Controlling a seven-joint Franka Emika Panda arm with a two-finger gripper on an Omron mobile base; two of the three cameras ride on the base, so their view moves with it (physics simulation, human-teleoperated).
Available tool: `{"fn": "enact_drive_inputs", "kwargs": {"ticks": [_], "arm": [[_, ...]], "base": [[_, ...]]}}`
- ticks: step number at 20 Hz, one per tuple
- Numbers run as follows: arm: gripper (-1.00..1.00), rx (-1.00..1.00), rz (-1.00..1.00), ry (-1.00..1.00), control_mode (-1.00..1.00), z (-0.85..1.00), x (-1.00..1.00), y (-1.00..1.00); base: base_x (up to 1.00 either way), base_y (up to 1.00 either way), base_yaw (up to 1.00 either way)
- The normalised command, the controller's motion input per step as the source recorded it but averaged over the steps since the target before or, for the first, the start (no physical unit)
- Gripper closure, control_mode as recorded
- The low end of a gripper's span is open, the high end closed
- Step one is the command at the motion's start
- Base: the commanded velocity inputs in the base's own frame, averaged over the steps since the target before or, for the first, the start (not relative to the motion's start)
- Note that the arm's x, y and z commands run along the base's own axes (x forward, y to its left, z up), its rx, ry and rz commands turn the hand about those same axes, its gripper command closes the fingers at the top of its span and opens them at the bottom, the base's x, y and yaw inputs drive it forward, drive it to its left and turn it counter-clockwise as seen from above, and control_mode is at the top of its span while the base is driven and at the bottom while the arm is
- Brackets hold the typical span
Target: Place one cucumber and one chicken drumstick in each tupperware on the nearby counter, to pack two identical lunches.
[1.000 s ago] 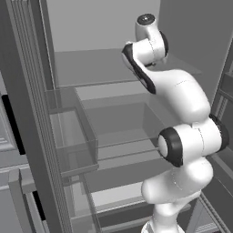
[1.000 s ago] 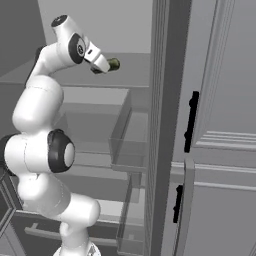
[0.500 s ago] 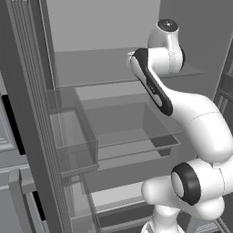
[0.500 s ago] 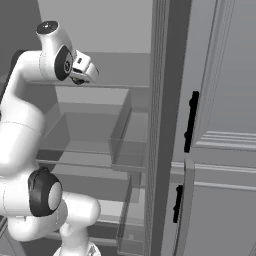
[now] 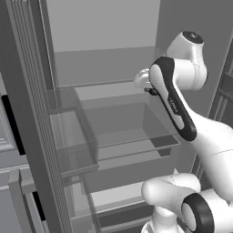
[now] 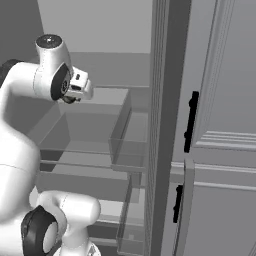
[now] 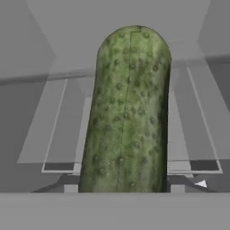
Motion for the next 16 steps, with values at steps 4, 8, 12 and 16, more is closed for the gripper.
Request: {"fn": "enact_drive_inputs", "kwargs": {"ticks": [4, 8, 12, 16], "arm": [[1.00, 0.00, 0.17, 0.36, -1.00, -0.90, -1.00, 0.13], [1.00, 0.00, 0.17, 0.35, -1.00, -0.93, -1.00, 0.10], [1.00, -0.01, 0.16, 0.32, -1.00, -0.89, -1.00, 0.06], [1.00, -0.07, 0.11, 0.26, -1.00, -0.31, -0.93, 0.02]], "base": [[0.00, 0.00, 0.00], [0.00, 0.00, 0.00], [0.00, 0.00, 0.00], [0.00, 0.00, 0.00]]}}
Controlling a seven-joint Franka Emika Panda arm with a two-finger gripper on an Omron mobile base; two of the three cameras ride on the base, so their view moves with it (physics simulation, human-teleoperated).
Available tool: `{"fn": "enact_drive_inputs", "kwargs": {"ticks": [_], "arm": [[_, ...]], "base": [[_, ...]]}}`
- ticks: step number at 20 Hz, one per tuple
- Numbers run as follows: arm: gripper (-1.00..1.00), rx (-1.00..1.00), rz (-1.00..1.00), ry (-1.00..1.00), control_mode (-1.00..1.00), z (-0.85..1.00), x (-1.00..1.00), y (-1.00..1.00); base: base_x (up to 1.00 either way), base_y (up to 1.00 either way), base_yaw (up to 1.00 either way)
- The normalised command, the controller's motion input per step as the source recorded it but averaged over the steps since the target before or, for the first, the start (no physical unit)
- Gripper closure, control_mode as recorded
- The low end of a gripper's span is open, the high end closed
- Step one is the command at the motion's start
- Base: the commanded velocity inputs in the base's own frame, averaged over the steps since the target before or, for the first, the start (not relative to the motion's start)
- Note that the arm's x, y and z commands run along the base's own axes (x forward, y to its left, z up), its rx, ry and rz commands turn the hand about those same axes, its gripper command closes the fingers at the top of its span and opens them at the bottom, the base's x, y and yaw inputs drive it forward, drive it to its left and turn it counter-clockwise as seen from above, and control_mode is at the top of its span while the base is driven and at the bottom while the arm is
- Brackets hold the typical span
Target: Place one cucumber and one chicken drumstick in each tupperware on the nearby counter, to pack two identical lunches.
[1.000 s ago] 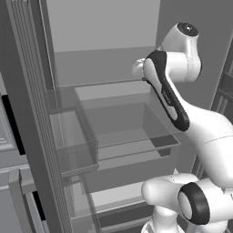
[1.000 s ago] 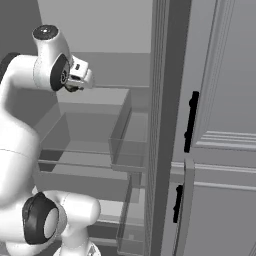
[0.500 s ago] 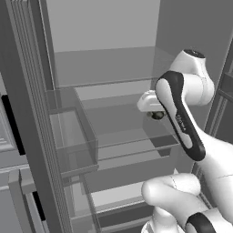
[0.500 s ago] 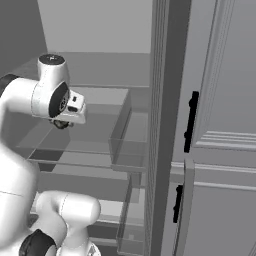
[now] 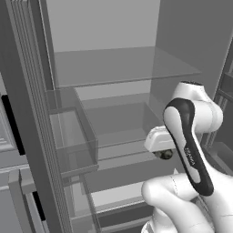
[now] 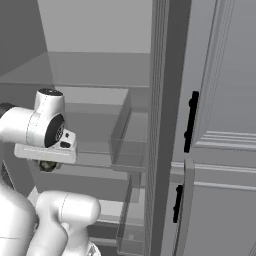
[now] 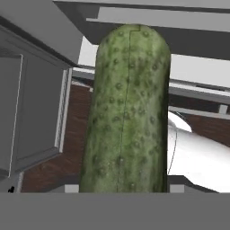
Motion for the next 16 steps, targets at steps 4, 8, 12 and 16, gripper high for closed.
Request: {"fn": "enact_drive_inputs", "kwargs": {"ticks": [4, 8, 12, 16], "arm": [[1.00, -0.10, 0.04, 0.04, -1.00, -0.06, -0.64, 0.00], [1.00, -0.02, 0.01, 0.02, -1.00, -0.08, -0.18, 0.00], [1.00, 0.00, 0.00, 0.01, -1.00, -0.01, -0.27, 0.00], [1.00, 0.00, 0.00, 0.00, 1.00, 0.00, 0.00, 0.00]], "base": [[0.00, 0.00, 0.00], [0.00, 0.00, 0.00], [0.00, 0.00, 0.00], [-1.00, 0.00, 0.00]]}}
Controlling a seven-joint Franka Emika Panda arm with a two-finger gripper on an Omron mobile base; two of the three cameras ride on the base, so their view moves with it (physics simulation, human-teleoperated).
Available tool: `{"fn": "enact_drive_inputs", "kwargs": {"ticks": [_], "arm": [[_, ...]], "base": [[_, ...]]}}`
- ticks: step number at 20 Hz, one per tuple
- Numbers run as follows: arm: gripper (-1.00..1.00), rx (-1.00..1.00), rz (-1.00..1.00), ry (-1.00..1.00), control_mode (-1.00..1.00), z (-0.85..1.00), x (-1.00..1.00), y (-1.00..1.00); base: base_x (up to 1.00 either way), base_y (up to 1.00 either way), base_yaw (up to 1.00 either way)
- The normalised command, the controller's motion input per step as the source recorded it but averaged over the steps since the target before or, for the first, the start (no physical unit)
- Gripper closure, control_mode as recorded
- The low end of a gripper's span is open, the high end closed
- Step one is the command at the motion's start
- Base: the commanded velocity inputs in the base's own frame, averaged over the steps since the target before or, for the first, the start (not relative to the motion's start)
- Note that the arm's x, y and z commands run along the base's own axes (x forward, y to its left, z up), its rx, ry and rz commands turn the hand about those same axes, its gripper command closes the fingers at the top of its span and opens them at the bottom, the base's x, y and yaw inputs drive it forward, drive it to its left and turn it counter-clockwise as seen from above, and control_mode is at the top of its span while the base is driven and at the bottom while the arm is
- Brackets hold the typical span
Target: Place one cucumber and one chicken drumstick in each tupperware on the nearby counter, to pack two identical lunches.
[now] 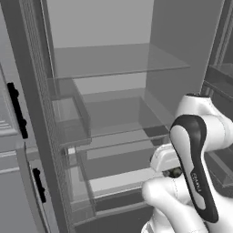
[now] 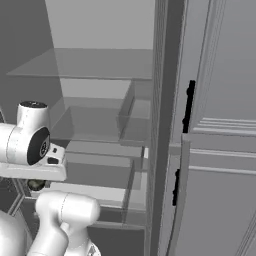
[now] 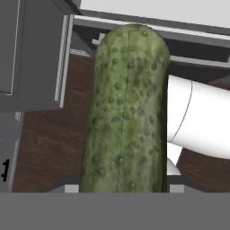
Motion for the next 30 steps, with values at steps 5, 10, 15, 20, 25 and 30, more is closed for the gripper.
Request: {"fn": "enact_drive_inputs", "kwargs": {"ticks": [5, 10, 15, 20, 25, 30], "arm": [[1.00, 0.00, 0.00, 0.00, 1.00, 0.00, 0.00, 0.00], [1.00, 0.00, 0.00, 0.00, 1.00, 0.00, 0.00, 0.00], [1.00, 0.00, 0.00, 0.00, 1.00, 0.00, 0.00, 0.00], [1.00, 0.00, 0.00, 0.00, 1.00, 0.00, 0.00, 0.00], [1.00, 0.00, 0.00, 0.00, 1.00, 0.00, 0.00, 0.00], [1.00, 0.00, 0.00, 0.00, 1.00, 0.00, 0.00, 0.00]], "base": [[-1.00, 0.00, 0.00], [-1.00, 0.00, 0.00], [-0.90, 0.41, 0.35], [-0.02, 0.77, 0.91], [0.27, 0.53, 0.73], [0.89, 0.13, 0.34]]}}
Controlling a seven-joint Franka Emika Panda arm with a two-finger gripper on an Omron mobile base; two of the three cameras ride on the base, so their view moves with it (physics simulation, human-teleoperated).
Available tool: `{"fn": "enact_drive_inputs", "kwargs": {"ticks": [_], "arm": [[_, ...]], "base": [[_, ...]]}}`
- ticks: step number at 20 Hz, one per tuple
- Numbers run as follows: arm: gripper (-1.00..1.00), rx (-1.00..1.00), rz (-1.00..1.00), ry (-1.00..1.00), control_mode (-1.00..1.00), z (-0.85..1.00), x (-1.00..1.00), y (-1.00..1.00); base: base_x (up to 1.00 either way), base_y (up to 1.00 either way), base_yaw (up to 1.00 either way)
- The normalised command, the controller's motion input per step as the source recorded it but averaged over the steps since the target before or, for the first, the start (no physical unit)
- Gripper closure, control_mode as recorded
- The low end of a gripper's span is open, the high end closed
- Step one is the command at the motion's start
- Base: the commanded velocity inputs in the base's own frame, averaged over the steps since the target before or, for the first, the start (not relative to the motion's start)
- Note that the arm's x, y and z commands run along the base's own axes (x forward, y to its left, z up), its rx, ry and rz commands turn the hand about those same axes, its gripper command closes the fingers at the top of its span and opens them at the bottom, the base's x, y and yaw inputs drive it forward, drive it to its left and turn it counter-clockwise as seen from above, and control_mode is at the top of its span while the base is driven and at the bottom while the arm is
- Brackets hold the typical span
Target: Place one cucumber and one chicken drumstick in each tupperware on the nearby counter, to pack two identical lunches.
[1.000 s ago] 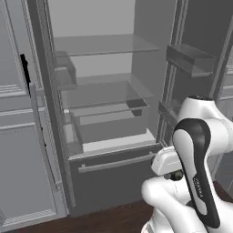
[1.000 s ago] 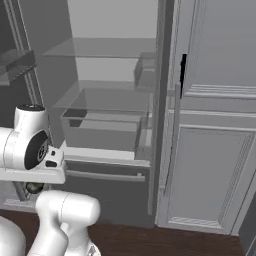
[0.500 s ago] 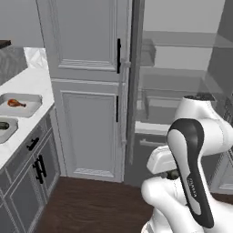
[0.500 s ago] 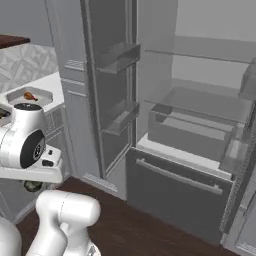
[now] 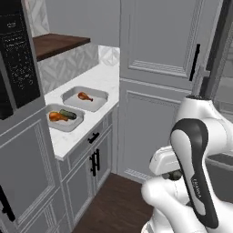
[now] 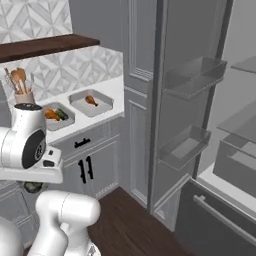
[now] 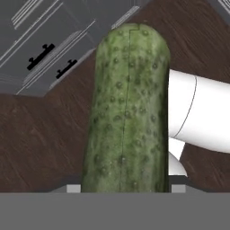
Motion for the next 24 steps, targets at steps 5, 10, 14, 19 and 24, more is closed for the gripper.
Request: {"fn": "enact_drive_inputs", "kwargs": {"ticks": [5, 10, 14, 19, 24], "arm": [[1.00, 0.00, 0.00, 0.00, 1.00, 0.00, 0.00, 0.00], [1.00, 0.00, 0.00, 0.00, 1.00, 0.00, 0.00, 0.00], [1.00, 0.00, 0.00, 0.00, 1.00, 0.00, 0.00, 0.00], [1.00, 0.00, 0.00, 0.00, 1.00, 0.00, 0.00, 0.00], [1.00, 0.00, 0.00, 0.00, 1.00, 0.00, 0.00, 0.00]], "base": [[1.00, 0.00, 0.08], [0.93, 0.09, 0.04], [0.96, 0.19, 0.25], [0.94, 0.11, 0.25], [0.08, 0.00, 0.04]]}}
